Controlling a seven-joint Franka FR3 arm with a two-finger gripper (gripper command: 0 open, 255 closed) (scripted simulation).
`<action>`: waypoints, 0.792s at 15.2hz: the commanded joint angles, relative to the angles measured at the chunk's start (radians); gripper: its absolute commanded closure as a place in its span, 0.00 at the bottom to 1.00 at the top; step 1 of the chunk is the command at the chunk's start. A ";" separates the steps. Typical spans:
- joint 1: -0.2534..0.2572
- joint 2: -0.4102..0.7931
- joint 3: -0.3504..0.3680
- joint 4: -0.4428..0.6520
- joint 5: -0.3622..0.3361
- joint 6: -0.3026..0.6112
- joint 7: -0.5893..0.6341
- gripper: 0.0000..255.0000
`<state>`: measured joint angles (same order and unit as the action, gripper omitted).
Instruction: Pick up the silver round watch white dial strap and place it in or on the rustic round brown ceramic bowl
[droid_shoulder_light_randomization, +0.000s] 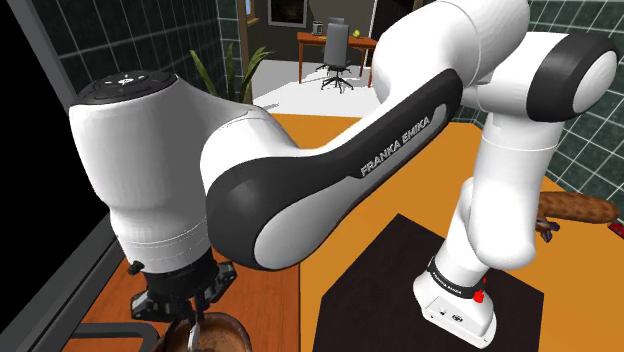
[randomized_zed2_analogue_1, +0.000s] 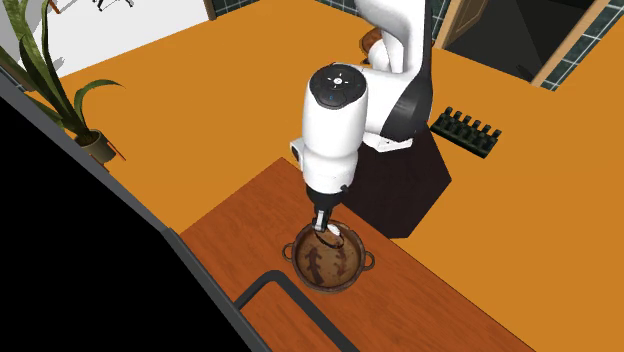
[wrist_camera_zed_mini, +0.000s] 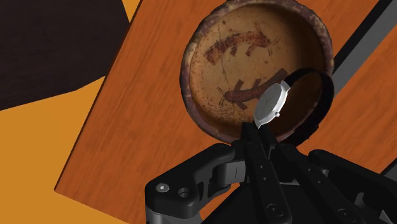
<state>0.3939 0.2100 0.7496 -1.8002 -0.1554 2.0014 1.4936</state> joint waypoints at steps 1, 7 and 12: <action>0.010 0.009 0.002 -0.004 -0.009 0.010 0.017 1.00; 0.016 0.037 -0.007 -0.056 -0.034 0.082 0.034 1.00; 0.025 0.066 -0.017 -0.092 -0.061 0.139 0.052 1.00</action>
<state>0.4164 0.2690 0.7352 -1.8869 -0.2106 2.1295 1.5412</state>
